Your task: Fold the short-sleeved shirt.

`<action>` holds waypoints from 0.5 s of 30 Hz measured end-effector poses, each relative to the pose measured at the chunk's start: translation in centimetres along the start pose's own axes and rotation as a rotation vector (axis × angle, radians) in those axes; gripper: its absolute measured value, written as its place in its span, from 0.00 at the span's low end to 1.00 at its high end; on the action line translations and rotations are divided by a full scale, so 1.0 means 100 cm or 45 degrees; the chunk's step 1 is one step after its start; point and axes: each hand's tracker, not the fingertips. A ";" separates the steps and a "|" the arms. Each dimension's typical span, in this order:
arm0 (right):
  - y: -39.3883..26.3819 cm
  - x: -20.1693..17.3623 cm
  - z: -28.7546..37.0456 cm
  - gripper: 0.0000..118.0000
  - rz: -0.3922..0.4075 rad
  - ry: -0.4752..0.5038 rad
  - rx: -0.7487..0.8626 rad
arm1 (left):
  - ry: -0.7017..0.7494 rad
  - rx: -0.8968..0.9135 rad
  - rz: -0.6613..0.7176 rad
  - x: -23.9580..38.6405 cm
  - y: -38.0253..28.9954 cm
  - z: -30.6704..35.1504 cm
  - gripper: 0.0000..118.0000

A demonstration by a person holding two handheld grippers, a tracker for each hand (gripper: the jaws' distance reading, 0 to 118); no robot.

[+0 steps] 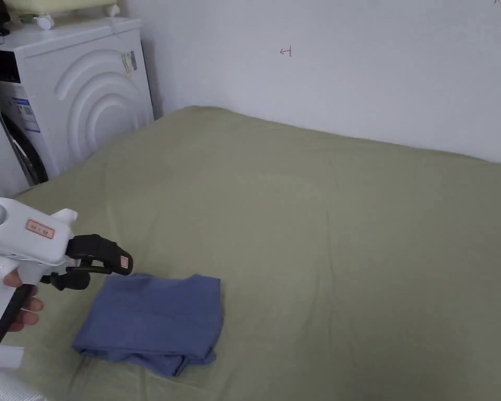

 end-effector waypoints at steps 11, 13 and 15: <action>0.011 -0.014 0.057 0.00 0.192 -0.039 0.165 | -0.006 0.203 -0.288 0.128 -0.054 0.058 0.83; 0.013 -0.028 0.063 0.00 0.271 -0.159 0.241 | -0.071 0.285 -0.302 0.168 -0.081 0.046 0.42; 0.015 -0.041 0.069 0.00 0.355 -0.229 0.301 | -0.071 0.389 -0.355 0.210 -0.113 0.030 0.00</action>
